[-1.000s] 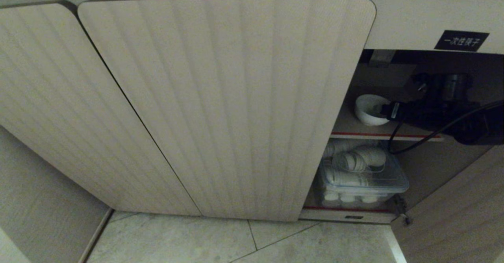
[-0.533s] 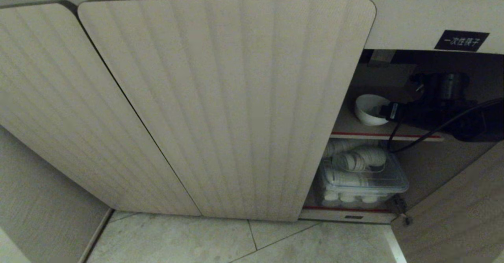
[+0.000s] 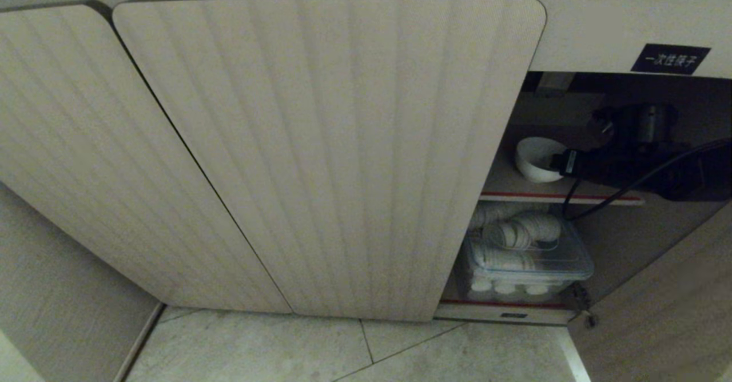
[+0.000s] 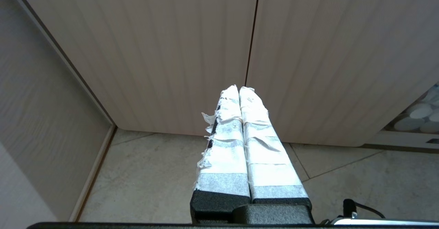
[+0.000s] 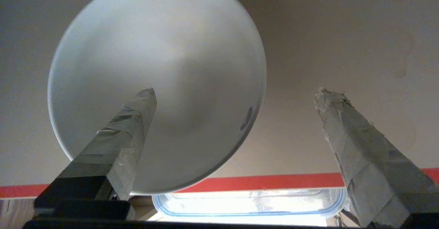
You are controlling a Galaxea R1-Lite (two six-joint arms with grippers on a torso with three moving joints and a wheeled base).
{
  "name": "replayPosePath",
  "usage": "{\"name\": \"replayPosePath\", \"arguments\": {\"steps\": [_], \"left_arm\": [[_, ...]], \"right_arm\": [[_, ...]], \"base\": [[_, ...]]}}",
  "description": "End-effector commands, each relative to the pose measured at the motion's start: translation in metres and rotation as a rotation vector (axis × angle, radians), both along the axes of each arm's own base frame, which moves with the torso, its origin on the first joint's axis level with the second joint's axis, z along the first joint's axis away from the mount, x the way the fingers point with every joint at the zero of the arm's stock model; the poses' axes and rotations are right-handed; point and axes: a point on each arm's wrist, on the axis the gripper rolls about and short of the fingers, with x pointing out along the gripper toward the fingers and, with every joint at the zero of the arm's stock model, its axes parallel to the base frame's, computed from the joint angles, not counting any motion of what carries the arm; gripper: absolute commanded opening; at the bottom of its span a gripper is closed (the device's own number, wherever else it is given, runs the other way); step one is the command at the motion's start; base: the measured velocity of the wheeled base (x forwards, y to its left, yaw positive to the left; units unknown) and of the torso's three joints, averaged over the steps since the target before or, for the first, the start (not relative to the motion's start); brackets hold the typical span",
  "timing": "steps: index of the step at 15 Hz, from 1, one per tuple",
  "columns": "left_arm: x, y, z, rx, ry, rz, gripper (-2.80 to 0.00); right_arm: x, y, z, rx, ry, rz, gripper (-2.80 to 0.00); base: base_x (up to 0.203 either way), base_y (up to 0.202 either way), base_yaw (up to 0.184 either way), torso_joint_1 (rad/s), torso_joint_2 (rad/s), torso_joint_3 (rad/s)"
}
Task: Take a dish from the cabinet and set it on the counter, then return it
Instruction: Take the bowl from the cabinet
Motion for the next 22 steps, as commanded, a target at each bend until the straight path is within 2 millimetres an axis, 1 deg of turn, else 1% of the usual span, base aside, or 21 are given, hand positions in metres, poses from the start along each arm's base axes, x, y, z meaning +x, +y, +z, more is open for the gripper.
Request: {"name": "replayPosePath", "arguments": {"steps": [1,13,17,22], "left_arm": [[-0.0001,0.0000,0.0002,-0.001,-0.001,0.001,-2.80],[-0.0001,0.0000,0.0002,-0.001,-0.001,-0.001,-2.80],[0.0000,0.0000,-0.0002,-0.001,0.000,0.001,-2.80],[-0.0001,0.0000,0.0002,-0.001,-0.001,0.001,-2.80]], "right_arm": [[-0.0002,0.0001,-0.0011,0.000,0.011,0.001,0.00],[0.0024,-0.0001,-0.0062,0.000,0.020,0.000,0.00],[0.0064,0.0009,0.0016,0.028,-0.008,-0.010,0.00],[0.0074,0.0009,0.0028,0.028,-0.019,-0.009,0.00]], "base": [[0.000,0.000,0.000,0.000,0.00,0.000],[0.000,0.000,0.000,0.000,0.00,0.000],[0.000,0.000,0.000,0.000,0.00,0.000],[0.000,0.000,0.000,0.000,0.00,0.000]]}}
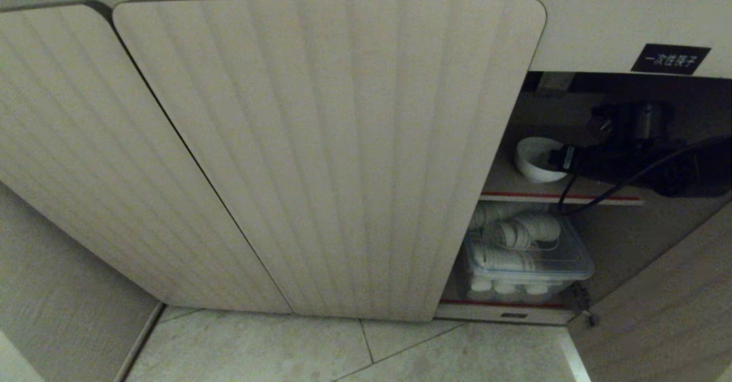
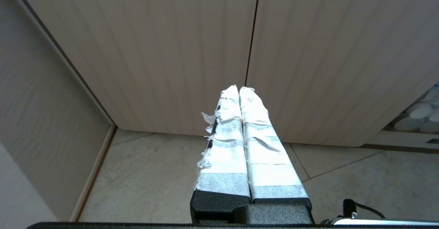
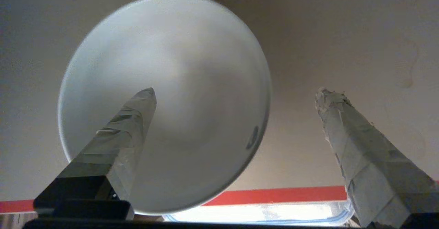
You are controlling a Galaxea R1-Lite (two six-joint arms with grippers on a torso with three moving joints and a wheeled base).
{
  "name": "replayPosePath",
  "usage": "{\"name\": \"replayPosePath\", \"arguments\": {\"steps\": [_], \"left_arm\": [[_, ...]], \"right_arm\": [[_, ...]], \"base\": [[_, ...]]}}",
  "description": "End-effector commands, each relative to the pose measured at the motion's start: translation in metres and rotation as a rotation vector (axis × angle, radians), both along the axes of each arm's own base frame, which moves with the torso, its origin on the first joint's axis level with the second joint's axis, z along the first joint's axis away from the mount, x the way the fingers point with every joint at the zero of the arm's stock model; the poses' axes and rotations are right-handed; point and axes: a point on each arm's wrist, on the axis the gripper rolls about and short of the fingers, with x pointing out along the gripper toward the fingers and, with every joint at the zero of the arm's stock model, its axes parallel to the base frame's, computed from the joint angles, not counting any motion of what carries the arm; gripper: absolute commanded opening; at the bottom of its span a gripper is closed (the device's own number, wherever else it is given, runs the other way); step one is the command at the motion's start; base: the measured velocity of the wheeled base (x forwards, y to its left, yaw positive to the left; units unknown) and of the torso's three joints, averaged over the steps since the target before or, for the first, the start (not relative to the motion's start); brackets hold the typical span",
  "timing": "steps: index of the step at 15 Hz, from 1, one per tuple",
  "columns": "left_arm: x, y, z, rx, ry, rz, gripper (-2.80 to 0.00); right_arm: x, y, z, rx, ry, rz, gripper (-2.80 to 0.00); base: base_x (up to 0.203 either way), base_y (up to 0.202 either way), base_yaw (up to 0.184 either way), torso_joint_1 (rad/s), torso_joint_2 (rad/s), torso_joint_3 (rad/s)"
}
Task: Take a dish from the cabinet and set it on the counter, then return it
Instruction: Take the bowl from the cabinet
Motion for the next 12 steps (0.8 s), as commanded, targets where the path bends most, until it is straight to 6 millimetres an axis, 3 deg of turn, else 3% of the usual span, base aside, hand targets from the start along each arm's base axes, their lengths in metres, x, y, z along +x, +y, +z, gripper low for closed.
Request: {"name": "replayPosePath", "arguments": {"steps": [1,12], "left_arm": [[-0.0001,0.0000,0.0002,-0.001,-0.001,0.001,-2.80],[0.0000,0.0000,-0.0002,-0.001,0.000,0.001,-2.80]], "right_arm": [[0.0005,-0.0002,-0.0004,0.001,-0.002,0.000,0.00],[-0.0001,-0.0001,-0.0021,0.005,0.012,-0.001,0.00]], "base": [[0.000,0.000,0.000,0.000,0.00,0.000],[0.000,0.000,0.000,0.000,0.00,0.000]]}}
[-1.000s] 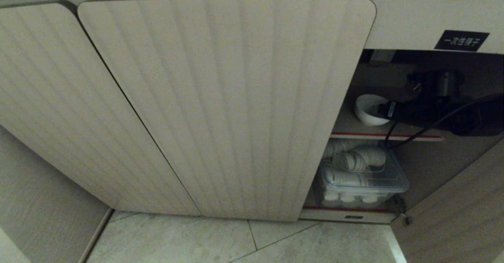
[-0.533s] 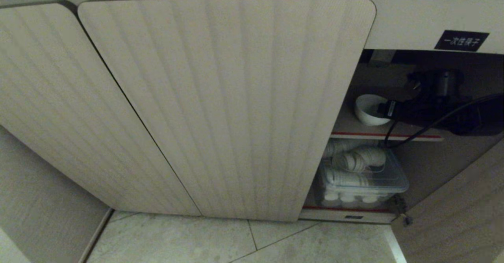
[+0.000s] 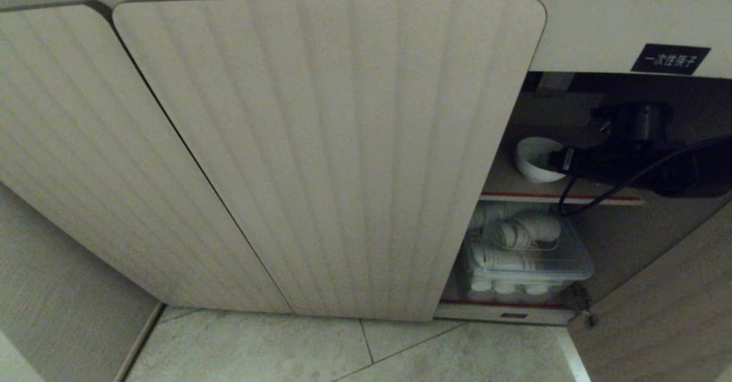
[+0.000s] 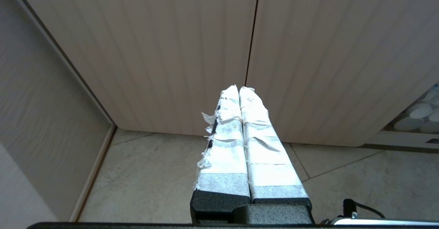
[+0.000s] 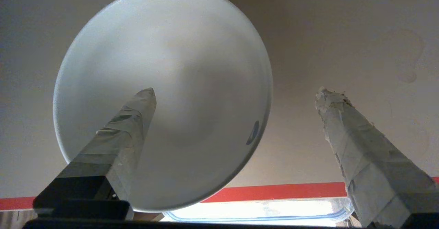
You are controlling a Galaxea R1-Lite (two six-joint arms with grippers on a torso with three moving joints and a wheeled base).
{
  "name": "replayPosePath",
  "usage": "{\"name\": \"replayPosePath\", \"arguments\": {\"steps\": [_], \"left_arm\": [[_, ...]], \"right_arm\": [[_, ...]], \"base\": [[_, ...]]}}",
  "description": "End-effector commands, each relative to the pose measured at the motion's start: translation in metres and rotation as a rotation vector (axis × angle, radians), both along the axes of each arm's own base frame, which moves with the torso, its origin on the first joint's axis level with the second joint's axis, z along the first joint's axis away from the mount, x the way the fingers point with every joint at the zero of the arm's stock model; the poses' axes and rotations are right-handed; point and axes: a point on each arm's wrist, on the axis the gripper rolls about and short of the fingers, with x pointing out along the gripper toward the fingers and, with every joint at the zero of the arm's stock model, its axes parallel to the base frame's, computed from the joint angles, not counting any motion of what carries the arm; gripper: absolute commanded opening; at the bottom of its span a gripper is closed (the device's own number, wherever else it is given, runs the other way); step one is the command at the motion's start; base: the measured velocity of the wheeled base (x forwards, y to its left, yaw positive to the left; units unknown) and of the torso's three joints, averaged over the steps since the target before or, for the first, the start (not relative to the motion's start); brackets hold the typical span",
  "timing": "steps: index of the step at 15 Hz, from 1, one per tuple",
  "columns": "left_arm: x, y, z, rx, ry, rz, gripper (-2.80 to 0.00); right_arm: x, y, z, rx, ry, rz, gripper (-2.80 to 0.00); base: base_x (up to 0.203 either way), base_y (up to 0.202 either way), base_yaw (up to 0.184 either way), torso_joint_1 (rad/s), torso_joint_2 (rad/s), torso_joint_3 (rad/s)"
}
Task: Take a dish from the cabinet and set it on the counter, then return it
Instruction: Take the bowl from the cabinet
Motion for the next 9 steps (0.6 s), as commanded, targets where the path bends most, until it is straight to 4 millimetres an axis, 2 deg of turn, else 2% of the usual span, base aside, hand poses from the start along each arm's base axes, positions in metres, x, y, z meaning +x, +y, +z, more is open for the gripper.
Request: {"name": "replayPosePath", "arguments": {"steps": [1,8,9], "left_arm": [[-0.0001,0.0000,0.0003,-0.001,-0.002,0.001,-2.80],[-0.0001,0.0000,0.0003,-0.001,-0.002,0.001,-2.80],[-0.0001,0.0000,0.0002,-0.001,-0.001,0.001,-2.80]], "right_arm": [[-0.0001,-0.0002,-0.0007,0.002,0.007,0.000,0.00],[-0.0005,-0.0002,-0.0025,0.000,0.028,-0.001,0.00],[-0.0004,-0.0002,-0.0027,0.000,0.028,-0.001,-2.80]], "base": [[0.000,0.000,0.000,0.000,0.00,0.000],[0.000,0.000,0.000,0.000,0.00,0.000],[0.000,0.000,0.000,0.000,0.00,0.000]]}}
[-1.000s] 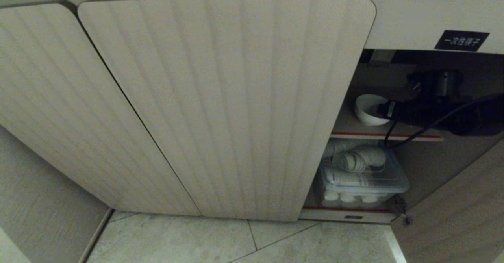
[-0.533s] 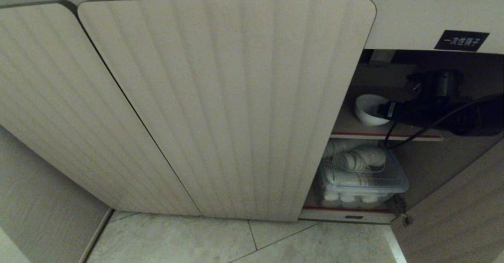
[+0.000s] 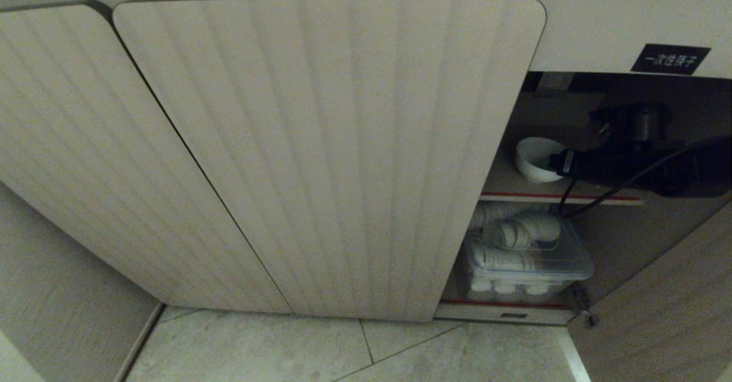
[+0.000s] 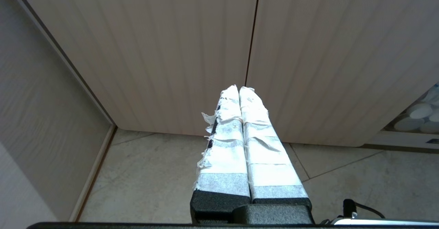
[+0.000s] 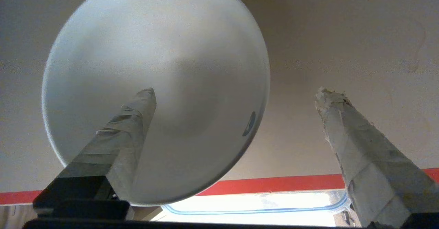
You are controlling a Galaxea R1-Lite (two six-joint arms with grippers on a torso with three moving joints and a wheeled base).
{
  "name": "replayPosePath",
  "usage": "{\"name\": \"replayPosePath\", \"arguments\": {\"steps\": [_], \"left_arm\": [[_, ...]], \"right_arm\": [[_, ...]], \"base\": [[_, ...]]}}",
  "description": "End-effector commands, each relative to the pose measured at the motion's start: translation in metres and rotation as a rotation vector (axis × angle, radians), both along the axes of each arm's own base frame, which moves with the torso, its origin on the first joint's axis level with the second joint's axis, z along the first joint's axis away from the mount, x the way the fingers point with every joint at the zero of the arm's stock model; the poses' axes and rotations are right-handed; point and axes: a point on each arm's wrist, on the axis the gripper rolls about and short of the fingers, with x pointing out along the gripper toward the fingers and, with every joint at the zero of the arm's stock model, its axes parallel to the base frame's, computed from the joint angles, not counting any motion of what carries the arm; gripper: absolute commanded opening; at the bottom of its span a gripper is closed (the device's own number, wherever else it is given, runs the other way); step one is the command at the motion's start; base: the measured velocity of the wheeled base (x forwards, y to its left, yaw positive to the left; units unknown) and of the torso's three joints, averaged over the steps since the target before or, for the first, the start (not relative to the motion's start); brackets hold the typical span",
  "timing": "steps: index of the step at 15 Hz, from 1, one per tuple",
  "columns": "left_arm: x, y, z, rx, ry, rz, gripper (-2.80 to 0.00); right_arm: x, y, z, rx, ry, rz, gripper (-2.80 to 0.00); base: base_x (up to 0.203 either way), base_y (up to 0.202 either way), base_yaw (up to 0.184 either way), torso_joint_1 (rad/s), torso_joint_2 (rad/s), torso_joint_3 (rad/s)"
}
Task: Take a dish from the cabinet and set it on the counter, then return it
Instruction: Take the bowl from the cabinet
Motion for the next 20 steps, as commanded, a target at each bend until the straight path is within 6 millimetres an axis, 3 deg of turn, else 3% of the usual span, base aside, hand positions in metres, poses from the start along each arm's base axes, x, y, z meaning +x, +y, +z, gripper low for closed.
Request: {"name": "replayPosePath", "arguments": {"steps": [1,20], "left_arm": [[0.0000,0.0000,-0.0002,-0.001,0.000,0.001,-2.80],[0.0000,0.0000,-0.0001,-0.001,0.000,0.001,-2.80]], "right_arm": [[0.0003,-0.0002,-0.0004,-0.001,0.000,0.000,-2.80],[-0.0029,0.0001,0.0001,0.002,0.004,0.002,-2.80]], "base": [[0.000,0.000,0.000,0.000,0.00,0.000],[0.000,0.000,0.000,0.000,0.00,0.000]]}}
